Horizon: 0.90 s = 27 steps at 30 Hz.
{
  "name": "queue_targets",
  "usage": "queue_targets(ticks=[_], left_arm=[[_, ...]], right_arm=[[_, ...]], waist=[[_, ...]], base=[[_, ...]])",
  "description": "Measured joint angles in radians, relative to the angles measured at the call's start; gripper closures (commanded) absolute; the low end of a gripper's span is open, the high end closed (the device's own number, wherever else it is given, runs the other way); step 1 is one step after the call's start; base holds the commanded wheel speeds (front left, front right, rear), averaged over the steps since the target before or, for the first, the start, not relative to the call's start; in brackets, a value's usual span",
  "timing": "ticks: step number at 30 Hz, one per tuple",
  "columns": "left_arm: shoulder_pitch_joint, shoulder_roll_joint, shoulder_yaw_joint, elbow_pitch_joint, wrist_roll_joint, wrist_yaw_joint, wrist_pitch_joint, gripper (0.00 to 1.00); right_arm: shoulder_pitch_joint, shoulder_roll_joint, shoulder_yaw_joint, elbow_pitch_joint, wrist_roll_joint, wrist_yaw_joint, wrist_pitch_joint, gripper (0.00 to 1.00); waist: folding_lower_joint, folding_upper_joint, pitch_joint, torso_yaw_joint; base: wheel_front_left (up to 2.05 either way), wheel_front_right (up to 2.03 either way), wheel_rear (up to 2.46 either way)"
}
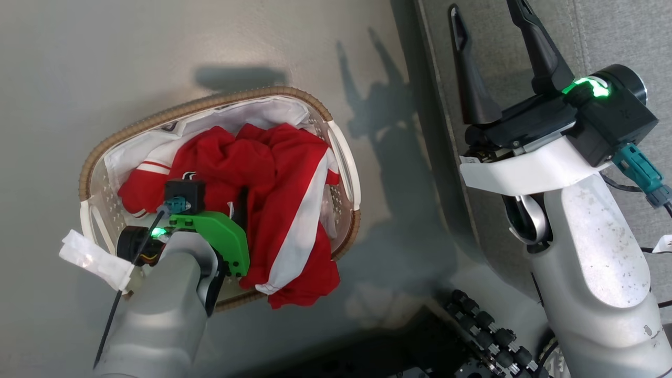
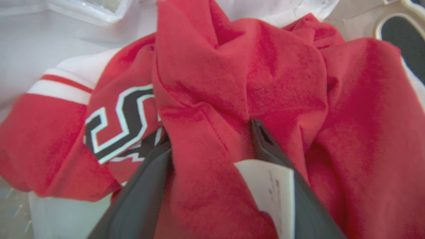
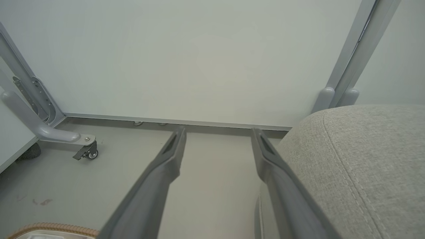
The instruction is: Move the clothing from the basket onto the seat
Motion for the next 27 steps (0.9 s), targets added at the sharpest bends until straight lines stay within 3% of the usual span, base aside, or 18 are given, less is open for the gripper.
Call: queue_targets(ticks=[5, 6, 8, 19, 27], left_arm=[[-0.038, 0.028, -0.088, 0.031, -0.033, 0.0, 0.025, 0.0], [-0.042, 0.032, -0.101, 0.04, -0.039, 0.0, 0.031, 0.69], [-0.045, 0.035, -0.125, 0.054, -0.048, 0.0, 0.032, 1.0], [0.028, 0.034, -0.174, 0.057, -0.133, 0.0, -0.03, 1.0], [0.141, 0.03, -0.129, -0.044, -0.147, 0.0, -0.037, 1.0]], right_arm=[[-0.005, 0.0, 0.005, -0.001, 0.004, 0.0, 0.0, 0.0], [-0.006, 0.0, 0.006, 0.0, 0.007, 0.0, 0.0, 0.0], [-0.006, 0.0, 0.008, 0.005, 0.007, 0.0, 0.0, 0.0], [0.029, 0.0, 0.014, 0.07, 0.006, 0.0, 0.0, 0.0], [0.101, 0.001, 0.018, 0.133, -0.013, 0.0, 0.0, 0.0]], waist=[[0.0, 0.0, 0.02, 0.001], [0.0, 0.0, 0.02, 0.001], [0.0, 0.0, 0.015, 0.0], [0.0, 0.0, -0.09, 0.005], [-0.0001, 0.0, -0.225, 0.021]], base=[[0.0, 0.0, 0.0], [0.0, 0.0, 0.0], [0.0, 0.0, 0.0], [0.0, 0.0, 0.0], [0.0, 0.0, 0.0]])
